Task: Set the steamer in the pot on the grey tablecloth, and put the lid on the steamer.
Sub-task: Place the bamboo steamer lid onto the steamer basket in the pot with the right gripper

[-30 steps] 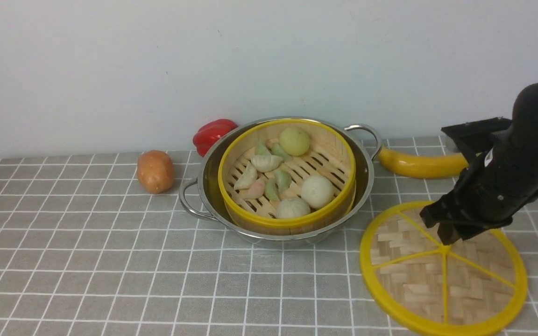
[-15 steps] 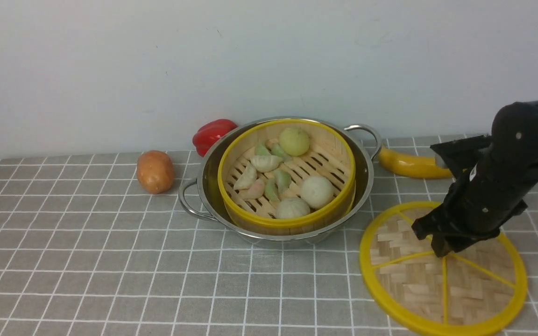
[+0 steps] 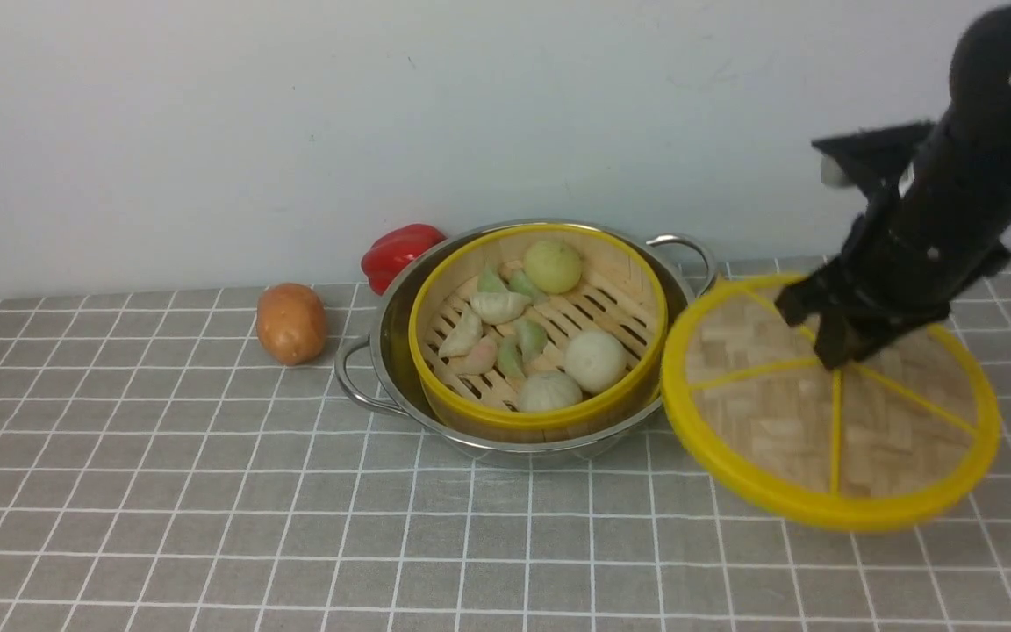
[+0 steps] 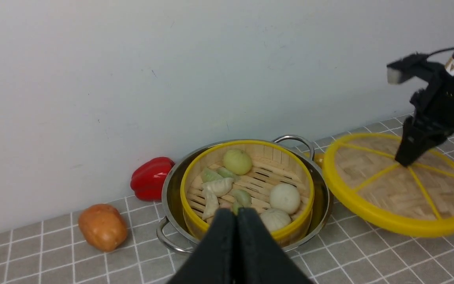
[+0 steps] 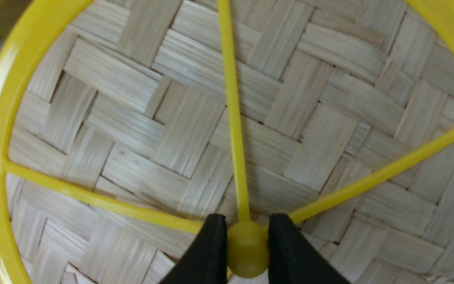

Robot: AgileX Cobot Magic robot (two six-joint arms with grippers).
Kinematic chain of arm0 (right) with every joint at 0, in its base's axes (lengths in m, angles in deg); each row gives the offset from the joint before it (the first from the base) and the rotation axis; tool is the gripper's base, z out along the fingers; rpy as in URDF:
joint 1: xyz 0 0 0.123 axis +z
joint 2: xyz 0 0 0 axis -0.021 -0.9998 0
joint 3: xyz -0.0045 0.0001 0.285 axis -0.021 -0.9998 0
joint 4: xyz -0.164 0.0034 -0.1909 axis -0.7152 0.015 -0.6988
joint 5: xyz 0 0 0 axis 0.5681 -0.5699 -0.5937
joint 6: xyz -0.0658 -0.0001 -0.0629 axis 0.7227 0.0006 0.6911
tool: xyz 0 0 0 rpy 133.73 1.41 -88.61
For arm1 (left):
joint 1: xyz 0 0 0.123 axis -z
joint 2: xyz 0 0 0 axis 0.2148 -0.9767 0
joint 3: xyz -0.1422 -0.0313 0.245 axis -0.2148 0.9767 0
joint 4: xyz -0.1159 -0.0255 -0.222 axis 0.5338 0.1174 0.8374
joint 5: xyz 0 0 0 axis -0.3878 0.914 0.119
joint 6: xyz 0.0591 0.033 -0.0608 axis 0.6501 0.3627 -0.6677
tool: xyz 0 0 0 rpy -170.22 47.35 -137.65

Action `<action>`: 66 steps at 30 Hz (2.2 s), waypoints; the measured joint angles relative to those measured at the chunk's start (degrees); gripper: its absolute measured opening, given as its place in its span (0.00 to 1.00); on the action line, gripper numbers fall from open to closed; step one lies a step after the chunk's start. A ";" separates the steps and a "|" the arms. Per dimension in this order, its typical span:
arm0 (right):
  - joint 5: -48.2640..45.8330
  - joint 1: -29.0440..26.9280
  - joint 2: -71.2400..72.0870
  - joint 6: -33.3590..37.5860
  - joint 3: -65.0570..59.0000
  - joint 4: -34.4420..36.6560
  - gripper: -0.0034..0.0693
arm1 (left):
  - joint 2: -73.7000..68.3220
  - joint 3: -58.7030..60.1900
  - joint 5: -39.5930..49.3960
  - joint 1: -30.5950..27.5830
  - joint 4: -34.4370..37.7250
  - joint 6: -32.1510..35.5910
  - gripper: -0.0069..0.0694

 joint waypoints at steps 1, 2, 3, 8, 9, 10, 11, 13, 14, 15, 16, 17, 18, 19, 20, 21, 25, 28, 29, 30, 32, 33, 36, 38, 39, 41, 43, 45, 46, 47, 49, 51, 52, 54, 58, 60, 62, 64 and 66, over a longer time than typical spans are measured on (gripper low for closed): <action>-0.06 1.05 -0.52 -0.24 2.99 0.00 0.24 | 0.00 0.00 0.05 0.00 0.00 0.00 0.06; -0.06 2.23 -1.37 -0.58 6.10 0.00 0.24 | 0.00 0.00 0.06 0.00 -0.07 0.05 0.06; -0.12 3.48 -2.56 -0.94 9.90 0.00 0.24 | 0.00 0.00 0.12 0.00 -0.13 0.19 0.06; -0.12 8.80 -11.33 -3.38 23.17 -0.62 0.24 | 0.00 0.00 1.38 0.00 -1.00 0.37 0.06; -0.12 9.87 -13.97 -3.73 26.21 -0.69 0.24 | 0.00 0.00 1.52 0.00 -1.08 0.37 0.06; -0.12 10.47 -15.68 -3.86 28.00 -0.81 0.24 | 0.00 0.00 1.52 0.00 -1.14 0.37 0.06; -0.18 11.00 -17.70 -4.04 29.94 -0.87 0.24 | 0.00 0.00 1.66 0.00 -1.20 0.43 0.06; -0.18 11.78 -19.92 -4.25 31.94 -0.87 0.24 | 0.00 0.00 1.73 0.00 -1.25 0.49 0.06; -0.31 12.49 -22.61 -4.43 34.27 -0.93 0.24 | 0.00 0.00 1.85 0.00 -1.25 1.13 0.06; -0.30 12.54 -22.89 -4.43 34.50 -0.93 0.24 | 0.00 0.00 1.85 0.00 -1.25 1.13 0.06; -0.36 12.77 -23.92 -4.43 35.29 -0.88 0.24 | 0.00 0.00 1.85 0.00 -1.25 1.58 0.06; -0.42 13.06 -25.70 -4.43 36.65 -0.88 0.24 | 0.00 0.00 1.85 0.00 -1.27 2.08 0.06; -0.48 13.19 -26.64 -4.43 37.48 -0.88 0.24 | 0.00 0.00 1.85 0.00 -1.27 2.42 0.06; -0.48 13.32 -27.30 -4.36 38.08 -0.88 0.24 | 0.00 0.00 1.85 0.00 -1.32 2.67 0.06; -0.48 13.38 -28.16 -4.27 38.92 -1.02 0.24 | 0.00 0.00 1.85 0.00 -1.32 2.91 0.06; -0.55 13.52 -28.77 -4.06 39.53 -1.08 0.24 | 0.00 0.00 1.85 0.00 -1.37 3.00 0.06; -0.55 13.64 -30.45 -3.10 41.37 -1.01 0.24 | 0.00 0.00 1.87 0.00 -1.37 3.04 0.07; -0.55 13.64 -31.32 -2.77 42.54 -1.01 0.24 | 0.00 0.00 1.87 0.00 -1.37 3.16 0.07; -0.49 13.64 -31.64 -2.43 42.83 -0.85 0.24 | 0.00 0.00 1.87 0.00 -1.37 3.16 0.07; -0.52 13.64 -31.99 -2.02 43.11 -0.57 0.24 | 0.00 0.00 1.87 0.00 -1.37 3.16 0.07; -0.47 13.64 -32.37 -1.62 43.20 -0.12 0.24 | 0.00 0.00 1.87 0.00 -1.37 3.16 0.07; -0.33 13.64 -32.46 -1.32 43.31 0.29 0.24 | 0.00 0.00 1.87 0.00 -1.37 3.21 0.07; -0.33 13.64 -32.58 -0.34 43.49 0.83 0.24 | 0.00 0.00 1.87 0.00 -1.37 3.21 0.08; -0.29 13.64 -32.58 0.06 43.49 0.88 0.24 | 0.00 0.00 1.87 0.00 -1.44 3.21 0.08; -0.29 13.64 -32.58 0.21 43.49 0.90 0.24 | 0.00 0.00 1.87 0.00 -1.44 3.21 0.08; -0.29 13.64 -32.58 0.76 43.49 1.01 0.24 | 0.00 0.00 1.92 0.00 -1.44 3.21 0.08; -0.29 13.64 -32.58 1.34 43.55 1.13 0.24 | 0.00 0.00 1.92 0.00 -1.44 3.21 0.08; -0.07 13.64 -32.58 1.93 43.59 1.26 0.24 | 0.00 0.00 1.92 0.00 -1.44 3.21 0.08; -0.04 13.64 -32.58 2.19 43.59 1.26 0.24 | 0.00 0.00 1.92 0.00 -1.44 3.21 0.08; 0.14 13.64 -32.61 2.59 43.59 1.31 0.24 | 0.00 0.00 1.92 0.00 -1.44 3.21 0.08; 0.42 13.64 -32.65 2.89 43.59 1.32 0.24 | 0.00 0.00 1.92 0.00 -1.44 3.21 0.08; 0.64 13.64 -32.65 3.02 43.59 1.32 0.24 | 0.00 0.00 1.92 0.00 -1.44 3.21 0.08; 0.98 13.64 -32.65 3.13 43.59 1.32 0.24 | 0.00 0.00 1.92 0.00 -1.44 3.21 0.08; 1.36 13.64 -32.65 3.25 43.59 1.38 0.24 | 0.00 0.00 1.92 0.00 -1.44 3.21 0.08; 2.24 13.64 -32.67 4.36 43.59 1.99 0.24 | 0.00 0.00 1.92 0.00 -1.44 3.21 0.08; 2.50 13.64 -32.67 4.53 43.59 2.36 0.24 | 0.00 0.00 1.92 0.00 -1.44 3.21 0.08; 2.64 13.64 -32.71 4.59 43.59 2.84 0.24 | 0.00 0.00 1.92 0.00 -1.44 3.21 0.08; 2.64 13.64 -32.71 4.91 43.59 3.03 0.24 | 0.00 0.00 1.92 0.00 -1.44 3.21 0.08; 2.64 13.64 -32.78 5.91 43.59 3.44 0.24 | 0.00 0.00 1.92 0.00 -1.44 3.21 0.08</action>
